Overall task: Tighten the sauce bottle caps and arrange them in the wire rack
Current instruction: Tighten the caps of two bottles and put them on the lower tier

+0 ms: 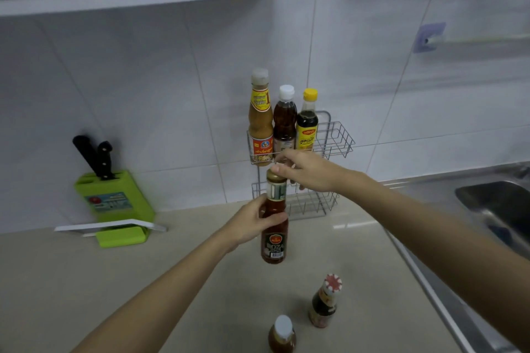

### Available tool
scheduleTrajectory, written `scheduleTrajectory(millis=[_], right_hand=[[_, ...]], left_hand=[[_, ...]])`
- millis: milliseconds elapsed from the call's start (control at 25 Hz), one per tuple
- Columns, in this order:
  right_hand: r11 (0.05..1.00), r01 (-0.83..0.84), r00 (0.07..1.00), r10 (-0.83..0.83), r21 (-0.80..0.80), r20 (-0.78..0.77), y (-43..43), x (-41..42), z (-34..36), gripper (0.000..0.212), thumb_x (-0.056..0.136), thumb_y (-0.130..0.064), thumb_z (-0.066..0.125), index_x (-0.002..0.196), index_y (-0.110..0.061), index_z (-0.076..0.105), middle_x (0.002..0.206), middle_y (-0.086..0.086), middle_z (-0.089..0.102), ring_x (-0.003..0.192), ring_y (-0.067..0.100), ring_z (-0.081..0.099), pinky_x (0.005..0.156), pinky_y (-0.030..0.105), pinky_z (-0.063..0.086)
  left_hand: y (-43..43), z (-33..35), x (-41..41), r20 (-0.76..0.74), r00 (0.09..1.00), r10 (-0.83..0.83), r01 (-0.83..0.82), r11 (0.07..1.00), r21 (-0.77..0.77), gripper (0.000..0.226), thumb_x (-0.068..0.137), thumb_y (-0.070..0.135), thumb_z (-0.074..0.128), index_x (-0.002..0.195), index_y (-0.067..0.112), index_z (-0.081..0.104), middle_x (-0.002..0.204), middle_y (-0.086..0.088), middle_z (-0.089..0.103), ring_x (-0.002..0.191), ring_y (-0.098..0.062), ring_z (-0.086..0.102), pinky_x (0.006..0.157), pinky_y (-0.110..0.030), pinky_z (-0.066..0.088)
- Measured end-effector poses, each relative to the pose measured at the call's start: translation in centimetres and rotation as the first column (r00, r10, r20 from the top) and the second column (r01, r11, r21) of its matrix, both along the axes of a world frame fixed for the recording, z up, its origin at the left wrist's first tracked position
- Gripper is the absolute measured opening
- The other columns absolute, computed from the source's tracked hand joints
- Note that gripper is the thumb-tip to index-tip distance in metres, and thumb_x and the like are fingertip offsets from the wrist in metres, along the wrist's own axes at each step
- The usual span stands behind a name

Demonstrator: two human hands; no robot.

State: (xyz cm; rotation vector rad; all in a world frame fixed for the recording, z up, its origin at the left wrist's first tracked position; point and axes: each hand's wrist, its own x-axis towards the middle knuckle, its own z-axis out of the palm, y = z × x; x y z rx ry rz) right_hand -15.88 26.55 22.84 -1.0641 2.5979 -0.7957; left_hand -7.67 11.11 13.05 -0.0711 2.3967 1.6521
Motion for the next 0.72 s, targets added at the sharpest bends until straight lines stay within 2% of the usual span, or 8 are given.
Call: scheduleTrajectory(millis=[120,200,280,360,440,520,600,720], right_hand=[[0.999,-0.031,0.982,0.033,-0.012,0.185,-0.6,-0.4,-2.9,0.038,0.098,-0.023,0.046,0.134,-0.012,0.045,0.118,0.004,0.059,0.101,0.022,0.062,0.075,0.032,0.056],[0.992,-0.11,0.974,0.096,0.057,0.207,-1.1,-0.6,-6.0,0.043,0.097,-0.012,0.045,0.14,-0.015,0.042,0.134,0.007,0.055,0.119,0.022,0.054,0.091,0.032,0.05],[0.99,-0.135,0.963,0.123,0.036,0.241,-1.6,-0.6,-8.1,0.051,0.096,-0.005,0.04,0.144,-0.021,0.038,0.143,0.007,0.05,0.13,0.021,0.046,0.107,0.038,0.041],[0.995,-0.102,0.962,0.104,-0.021,0.253,-2.2,-1.2,-8.9,0.053,0.096,-0.003,0.036,0.144,-0.023,0.037,0.144,0.006,0.049,0.133,0.022,0.045,0.111,0.038,0.039],[0.996,-0.081,0.964,0.089,-0.044,0.252,-2.8,-1.6,-8.8,0.05,0.098,-0.003,0.036,0.145,-0.021,0.036,0.144,0.007,0.048,0.132,0.022,0.046,0.109,0.033,0.039],[0.993,-0.073,0.98,0.088,-0.09,0.176,-3.5,-1.8,-8.9,0.046,0.098,-0.011,0.042,0.143,-0.02,0.037,0.139,0.007,0.052,0.124,0.021,0.051,0.104,0.033,0.043],[0.993,-0.041,0.999,0.039,-0.109,-0.016,-4.2,-2.2,-9.4,0.044,0.096,-0.022,0.048,0.139,-0.023,0.041,0.127,0.006,0.06,0.11,0.022,0.058,0.094,0.041,0.05],[0.996,-0.036,0.985,0.021,-0.081,-0.171,-4.4,-2.9,-10.2,0.045,0.094,-0.029,0.052,0.137,-0.024,0.041,0.119,0.006,0.063,0.103,0.024,0.059,0.086,0.042,0.05]], left_hand=[[-0.7,-2.1,-0.1,-0.108,0.967,0.231,-0.232,0.973,0.007,0.047,0.083,0.028,0.072,0.126,0.016,0.056,0.114,0.001,0.065,0.107,-0.017,0.061,0.085,-0.022,0.046],[-1.4,-2.9,-0.8,-0.142,0.941,0.309,-0.31,0.951,0.013,0.046,0.081,0.024,0.075,0.123,0.015,0.059,0.11,0.0,0.066,0.101,-0.016,0.061,0.079,-0.018,0.045],[-1.9,-3.2,-1.5,-0.176,0.908,0.379,-0.381,0.924,0.027,0.042,0.078,0.018,0.078,0.117,0.011,0.063,0.108,-0.004,0.068,0.097,-0.017,0.062,0.075,-0.015,0.046],[-2.2,-3.5,-2.2,-0.209,0.868,0.45,-0.451,0.891,0.045,0.04,0.077,0.013,0.078,0.114,0.007,0.064,0.109,-0.008,0.067,0.095,-0.017,0.061,0.073,-0.013,0.046],[-2.8,-3.7,-2.9,-0.226,0.854,0.469,-0.464,0.883,0.078,0.041,0.077,0.009,0.078,0.115,0.005,0.063,0.111,-0.008,0.067,0.097,-0.016,0.061,0.072,-0.01,0.047],[-3.4,-3.9,-3.8,-0.248,0.86,0.446,-0.437,0.895,0.092,0.039,0.078,0.01,0.078,0.114,0.007,0.063,0.109,-0.005,0.067,0.096,-0.013,0.063,0.072,-0.007,0.05],[-3.7,-3.9,-4.5,-0.262,0.873,0.411,-0.403,0.911,0.086,0.038,0.078,0.012,0.078,0.112,0.008,0.064,0.109,-0.005,0.068,0.099,-0.012,0.064,0.075,-0.005,0.051],[-3.7,-4.3,-5.4,-0.277,0.874,0.4,-0.39,0.916,0.093,0.043,0.076,0.011,0.079,0.115,0.018,0.062,0.113,-0.008,0.067,0.106,-0.017,0.064,0.083,-0.017,0.055]])
